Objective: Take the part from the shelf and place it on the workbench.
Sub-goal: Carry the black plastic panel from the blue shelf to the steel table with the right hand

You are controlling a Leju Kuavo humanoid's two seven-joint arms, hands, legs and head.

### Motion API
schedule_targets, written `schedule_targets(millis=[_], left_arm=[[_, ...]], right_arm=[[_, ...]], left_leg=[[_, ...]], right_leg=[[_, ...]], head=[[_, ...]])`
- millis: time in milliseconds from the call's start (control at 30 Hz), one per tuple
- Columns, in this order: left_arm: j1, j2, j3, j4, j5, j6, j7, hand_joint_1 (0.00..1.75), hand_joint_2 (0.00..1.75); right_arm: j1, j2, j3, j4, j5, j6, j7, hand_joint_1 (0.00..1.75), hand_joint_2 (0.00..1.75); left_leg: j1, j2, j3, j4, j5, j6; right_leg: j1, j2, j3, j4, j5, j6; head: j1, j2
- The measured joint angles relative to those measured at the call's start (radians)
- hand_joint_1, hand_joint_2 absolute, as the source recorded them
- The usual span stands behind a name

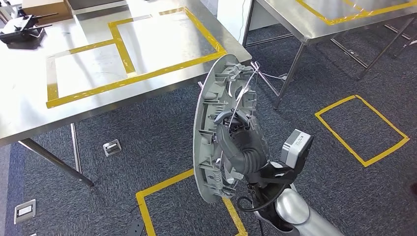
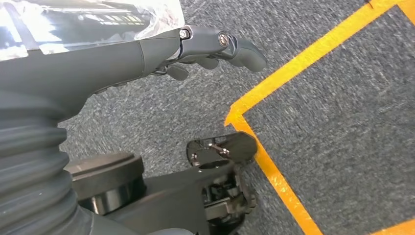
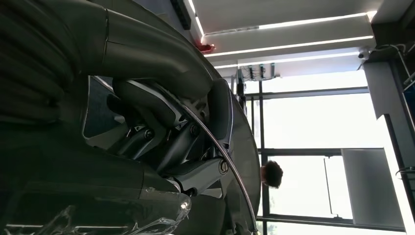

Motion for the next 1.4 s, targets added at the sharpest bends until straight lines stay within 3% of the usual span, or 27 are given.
schedule_targets(millis=[67, 100, 133, 167, 233, 267, 300, 467, 533, 600, 633, 667, 700, 767, 800, 867, 933, 1000, 1100, 1133, 1167, 1200, 1267, 1300, 1333, 1400], left_arm=[[0.000, 0.000, 0.000, 0.000, 0.000, 0.000, 0.000, 0.00, 1.75], [0.001, 0.000, 0.000, 0.000, 0.001, 0.000, 0.000, 0.00, 1.75], [0.002, 0.001, 0.000, 0.000, 0.001, 0.000, 0.000, 0.00, 1.75], [0.003, 0.001, 0.000, 0.000, 0.001, 0.000, 0.000, 0.00, 1.75], [0.004, 0.000, 0.000, 0.000, 0.002, 0.000, 0.000, 0.00, 1.75], [0.004, -0.001, 0.000, 0.000, 0.002, 0.000, 0.000, 0.00, 1.75], [0.004, -0.001, 0.000, 0.000, 0.003, 0.000, 0.000, 0.00, 1.75], [0.006, -0.001, 0.000, 0.000, 0.004, -0.001, 0.000, 0.00, 1.75], [0.006, -0.001, 0.000, 0.000, 0.004, 0.000, 0.000, 0.00, 1.75], [0.009, -0.001, 0.000, 0.000, 0.004, 0.000, 0.000, 0.00, 1.75], [0.011, -0.001, 0.000, 0.000, 0.004, 0.000, 0.000, 0.00, 1.75], [0.013, -0.001, 0.000, 0.000, 0.004, -0.001, 0.000, 0.00, 1.75], [0.014, -0.001, 0.000, 0.000, 0.004, -0.001, 0.000, 0.00, 1.75], [0.013, -0.001, 0.000, 0.000, 0.004, -0.001, 0.000, 0.00, 1.75], [0.012, -0.001, 0.000, 0.000, 0.004, -0.001, 0.000, 0.00, 1.75], [0.009, -0.001, 0.000, 0.000, 0.005, -0.001, 0.000, 0.00, 1.75], [0.010, -0.001, 0.000, 0.000, 0.005, -0.002, 0.002, 0.00, 1.75], [0.012, -0.001, 0.000, 0.000, 0.005, -0.002, 0.003, 0.00, 1.75], [0.011, -0.001, 0.000, 0.000, 0.006, -0.004, 0.004, 0.00, 1.75], [0.012, -0.001, 0.000, 0.000, 0.006, -0.004, 0.004, 0.00, 1.75], [0.013, -0.001, 0.000, 0.000, 0.006, -0.004, 0.004, 0.00, 1.75], [0.014, -0.002, 0.000, 0.000, 0.007, -0.004, 0.004, 0.00, 1.75], [0.015, -0.002, 0.000, 0.000, 0.007, -0.005, 0.004, 0.00, 1.75], [0.015, -0.002, 0.000, 0.000, 0.007, -0.005, 0.004, 0.00, 1.75], [0.015, -0.003, 0.000, 0.000, 0.007, -0.006, 0.005, 0.00, 1.75], [0.015, -0.003, 0.000, 0.000, 0.008, -0.007, 0.006, 0.00, 1.75]], right_arm=[[0.001, 0.000, 0.000, 0.001, 0.000, 0.000, 0.000, 1.75, 1.75], [0.001, 0.000, 0.000, 0.002, 0.000, 0.000, 0.000, 1.75, 1.75], [0.002, 0.000, 0.000, 0.003, 0.000, 0.000, 0.000, 1.75, 1.75], [0.002, -0.001, 0.000, 0.004, 0.000, 0.000, 0.000, 1.75, 1.75], [0.002, -0.001, 0.000, 0.005, 0.000, 0.001, 0.000, 1.75, 1.75], [0.002, -0.001, 0.001, 0.006, 0.000, 0.002, 0.000, 1.75, 1.75], [0.001, 0.000, 0.001, 0.006, 0.000, 0.002, 0.000, 1.75, 1.75], [0.001, 0.001, 0.000, 0.010, 0.000, 0.003, 0.000, 1.75, 1.75], [0.002, 0.002, 0.000, 0.010, 0.000, 0.003, 0.000, 1.75, 1.75], [0.002, 0.003, 0.000, 0.013, 0.000, 0.003, 0.000, 1.75, 1.75], [0.002, 0.003, 0.001, 0.014, 0.000, 0.003, 0.000, 1.75, 1.75], [0.002, 0.003, 0.001, 0.015, 0.000, 0.004, 0.000, 1.75, 1.75], [0.002, 0.003, 0.001, 0.016, 0.000, 0.004, 0.000, 1.75, 1.75], [0.002, 0.004, 0.001, 0.017, 0.000, 0.004, 0.000, 1.75, 1.75], [0.001, 0.005, 0.001, 0.018, 0.000, 0.004, 0.000, 1.75, 1.75], [-0.001, 0.006, 0.001, 0.019, 0.000, 0.004, 0.000, 1.75, 1.75], [-0.002, 0.006, 0.001, 0.021, 0.000, 0.005, 0.000, 1.75, 1.75], [-0.002, 0.006, 0.001, 0.022, 0.000, 0.006, 0.000, 1.75, 1.75], [-0.003, 0.006, 0.002, 0.024, 0.000, 0.010, 0.000, 1.75, 1.75], [-0.003, 0.006, 0.003, 0.026, 0.000, 0.011, 0.000, 1.75, 1.75], [-0.003, 0.006, 0.004, 0.028, 0.000, 0.012, 0.001, 1.75, 1.75], [-0.003, 0.006, 0.005, 0.029, 0.000, 0.013, 0.002, 1.75, 1.75], [-0.003, 0.006, 0.007, 0.031, 0.000, 0.014, 0.002, 1.75, 1.75], [-0.004, 0.007, 0.008, 0.031, 0.000, 0.015, 0.003, 1.75, 1.75], [-0.005, 0.008, 0.009, 0.031, 0.000, 0.016, 0.003, 1.75, 1.75], [-0.006, 0.009, 0.009, 0.032, 0.000, 0.017, 0.003, 1.75, 1.75]], left_leg=[[0.000, 0.000, 0.004, 0.000, -0.007, 0.007], [-0.001, 0.000, 0.007, 0.000, -0.010, 0.009], [-0.001, -0.001, 0.011, 0.000, -0.014, 0.009], [-0.001, -0.002, 0.016, 0.000, -0.019, 0.008], [0.000, -0.004, 0.032, 0.001, -0.031, 0.002], [-0.001, -0.005, 0.039, 0.002, -0.037, -0.002], [-0.002, -0.006, 0.042, 0.002, -0.041, -0.008], [-0.005, -0.004, 0.041, 0.011, -0.060, -0.031], [-0.005, -0.002, 0.006, 0.089, -0.103, -0.037], [-0.005, -0.002, -0.060, 0.220, -0.151, -0.040], [-0.005, -0.002, -0.086, 0.264, -0.157, -0.042], [-0.005, -0.002, -0.096, 0.273, -0.143, -0.043], [-0.005, -0.002, -0.087, 0.242, -0.110, -0.042], [-0.005, -0.002, -0.036, 0.121, -0.034, -0.037], [-0.007, -0.002, -0.011, 0.066, -0.012, -0.033], [-0.011, -0.002, 0.012, 0.015, -0.014, -0.023], [-0.010, -0.003, 0.019, -0.001, -0.019, -0.013], [-0.004, -0.003, 0.025, -0.008, -0.018, -0.005], [-0.002, -0.002, 0.031, -0.010, -0.021, 0.004], [-0.002, -0.002, 0.033, -0.009, -0.023, 0.005], [-0.002, -0.002, 0.036, -0.009, -0.026, 0.005], [-0.001, -0.003, 0.040, -0.008, -0.029, 0.004], [0.000, -0.004, 0.049, -0.005, -0.039, -0.003], [-0.002, -0.005, 0.051, -0.002, -0.044, -0.008], [-0.003, -0.006, 0.052, 0.000, -0.048, -0.013], [-0.005, -0.005, 0.050, -0.001, -0.050, -0.024]], right_leg=[[-0.002, -0.001, -0.072, 0.128, -0.047, 0.006], [-0.003, -0.001, -0.108, 0.182, -0.056, 0.008], [-0.004, -0.001, -0.131, 0.207, -0.049, 0.009], [-0.004, -0.001, -0.136, 0.196, -0.022, 0.008], [-0.004, -0.001, -0.104, 0.088, 0.063, 0.004], [-0.003, -0.001, -0.083, 0.031, 0.096, 0.001], [-0.001, 0.000, -0.065, -0.014, 0.110, -0.005], [-0.002, 0.002, -0.043, -0.055, 0.097, -0.033], [-0.005, -0.002, -0.036, -0.060, 0.095, -0.041], [-0.004, -0.004, -0.031, -0.060, 0.091, -0.047], [-0.003, -0.003, -0.028, -0.060, 0.088, -0.048], [-0.003, -0.002, -0.024, -0.060, 0.086, -0.049], [-0.002, -0.001, -0.019, -0.060, 0.083, -0.048], [-0.002, 0.001, -0.006, -0.060, 0.075, -0.044], [-0.001, 0.002, -0.002, -0.059, 0.072, -0.040], [0.001, 0.002, -0.003, -0.058, 0.069, -0.030], [0.002, 0.001, -0.004, -0.058, 0.066, -0.019], [0.001, 0.000, -0.015, -0.030, 0.046, -0.008], [-0.003, -0.001, -0.099, 0.137, -0.024, 0.003], [-0.005, -0.001, -0.128, 0.186, -0.034, 0.006], [-0.006, -0.001, -0.143, 0.204, -0.026, 0.007], [-0.007, -0.001, -0.140, 0.185, 0.001, 0.007], [-0.008, -0.002, -0.097, 0.075, 0.075, 0.005], [-0.007, -0.002, -0.073, 0.018, 0.098, 0.002], [-0.006, -0.001, -0.058, -0.020, 0.107, -0.004], [-0.002, 0.001, -0.049, -0.044, 0.099, -0.017]], head=[[0.005, 0.000], [0.006, 0.000], [0.007, 0.000], [0.007, 0.000], [0.008, 0.000], [0.008, 0.000], [0.009, 0.000], [0.008, 0.000], [0.005, 0.000], [0.004, 0.000], [0.004, 0.000], [0.004, 0.000], [0.004, 0.000], [0.004, 0.000], [0.004, 0.000], [0.004, 0.000], [0.003, 0.000], [0.005, 0.000], [0.011, 0.000], [0.012, 0.000], [0.012, 0.000], [0.012, 0.000], [0.012, 0.000], [0.012, 0.000], [0.012, 0.000], [0.011, 0.000]])
